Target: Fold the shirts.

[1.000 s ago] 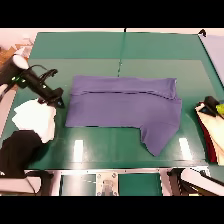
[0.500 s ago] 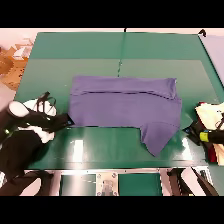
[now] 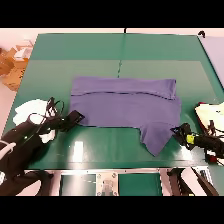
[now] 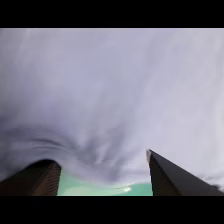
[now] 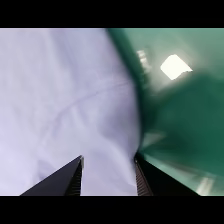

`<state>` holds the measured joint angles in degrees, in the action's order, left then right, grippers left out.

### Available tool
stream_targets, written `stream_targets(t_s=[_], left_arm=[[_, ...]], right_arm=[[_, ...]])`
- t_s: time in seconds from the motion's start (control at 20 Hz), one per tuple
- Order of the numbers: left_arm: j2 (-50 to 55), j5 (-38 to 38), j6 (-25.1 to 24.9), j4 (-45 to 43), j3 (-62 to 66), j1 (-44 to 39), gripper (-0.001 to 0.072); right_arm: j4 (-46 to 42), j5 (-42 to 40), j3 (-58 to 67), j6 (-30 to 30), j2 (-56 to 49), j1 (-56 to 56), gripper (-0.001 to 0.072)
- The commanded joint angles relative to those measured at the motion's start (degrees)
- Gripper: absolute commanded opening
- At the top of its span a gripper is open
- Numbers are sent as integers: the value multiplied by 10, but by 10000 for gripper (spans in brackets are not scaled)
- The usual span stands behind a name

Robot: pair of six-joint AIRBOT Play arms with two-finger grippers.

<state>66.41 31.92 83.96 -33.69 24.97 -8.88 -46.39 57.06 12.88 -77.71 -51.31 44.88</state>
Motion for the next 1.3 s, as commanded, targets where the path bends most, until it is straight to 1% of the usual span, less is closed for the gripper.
stream_targets(t_s=[0.0,0.05,0.1,0.15,0.2,0.25,0.3,0.35,0.4,0.45,0.6,0.75,0.85,1.1,1.25], left_arm=[[44,-26,-60,72,10,-3,644],[44,-23,-63,71,15,-3,641],[43,-23,-66,71,19,-3,451],[43,-17,-81,69,23,-3,271],[43,-8,-96,69,26,-3,151],[43,0,-103,66,30,-3,65],[40,7,-110,65,34,-3,21],[38,14,-110,54,39,-3,21],[38,34,-110,37,49,0,20],[38,62,-110,19,59,7,20],[38,161,-87,-60,92,44,20],[38,246,-51,-154,115,55,19],[38,279,-49,-170,124,55,20],[38,308,-43,-169,180,55,19],[40,315,-37,-169,234,47,18]], right_arm=[[43,-11,-8,17,-42,-43,409],[57,-12,-8,18,-51,-60,406],[73,-12,-8,24,-54,-72,390],[87,-11,-5,35,-54,-77,338],[89,-6,-1,38,-54,-77,287],[89,5,7,50,-54,-76,162],[88,19,16,56,-54,-76,99],[87,31,26,60,-54,-76,27],[82,40,38,60,-52,-76,18],[70,48,50,54,-50,-76,18],[-33,68,77,-14,-27,-71,17],[-120,89,92,-69,15,-60,16],[-152,108,110,-90,37,-54,17],[-146,168,184,-93,55,-54,17],[-87,162,216,-89,52,-54,17]])
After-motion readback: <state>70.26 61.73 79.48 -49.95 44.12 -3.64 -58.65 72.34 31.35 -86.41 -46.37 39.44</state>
